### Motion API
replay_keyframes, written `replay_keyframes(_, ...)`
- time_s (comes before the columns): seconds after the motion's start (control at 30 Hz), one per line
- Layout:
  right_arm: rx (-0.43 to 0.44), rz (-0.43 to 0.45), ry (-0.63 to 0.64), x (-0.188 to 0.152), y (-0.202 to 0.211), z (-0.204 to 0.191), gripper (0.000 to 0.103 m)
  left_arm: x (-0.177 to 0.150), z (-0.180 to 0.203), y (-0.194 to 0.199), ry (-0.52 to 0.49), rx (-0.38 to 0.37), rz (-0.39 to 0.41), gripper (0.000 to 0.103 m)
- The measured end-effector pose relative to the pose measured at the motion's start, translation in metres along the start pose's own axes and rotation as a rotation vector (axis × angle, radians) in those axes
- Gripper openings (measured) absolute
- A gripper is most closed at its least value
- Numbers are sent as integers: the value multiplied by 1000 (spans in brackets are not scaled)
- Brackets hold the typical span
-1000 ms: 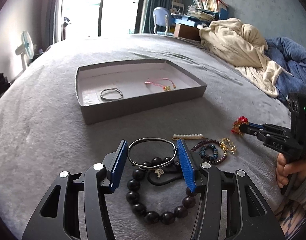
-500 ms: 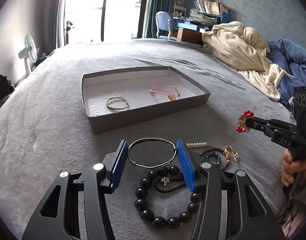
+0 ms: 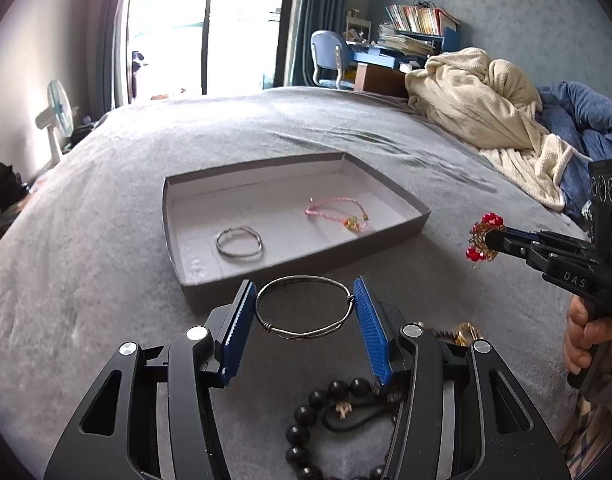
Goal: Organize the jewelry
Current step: 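Carry the bangle and red charm into the tray and open both grippers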
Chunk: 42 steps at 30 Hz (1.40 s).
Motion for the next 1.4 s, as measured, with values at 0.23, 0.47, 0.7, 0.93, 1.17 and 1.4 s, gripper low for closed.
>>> replay_keyframes(0.23,23,17,21,31,-19,-7,12,17,-9,-13,12,9,7,52)
replay_keyframes(0.47,25,9,33,51,-42,-3,12,33,-13,-36,22,13,3,52)
replay_keyframes(0.7,25,8,48,76,-69,-4,12,53,-12,-63,15,21,7,52)
replay_keyframes(0.93,30,-19,76,88,-103,-9,12,61,-10,-89,5,36,-4,52)
replay_keyframes(1.17,25,-91,82,69,-135,-7,12,48,-15,-112,11,63,-52,52)
replay_keyframes(1.4,-4,-185,88,34,-158,2,12,29,-19,-127,1,76,-125,52)
Point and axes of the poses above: each gripper's, at about its wrist camera, not at the fingertips, and y roughly against the way its jaws point, z to its right, x to its top, the point moved 10 cm from there along -y, roughly the way its jaws point, and after that the axes turned 7 degrees about z, right-handed, at the moved point
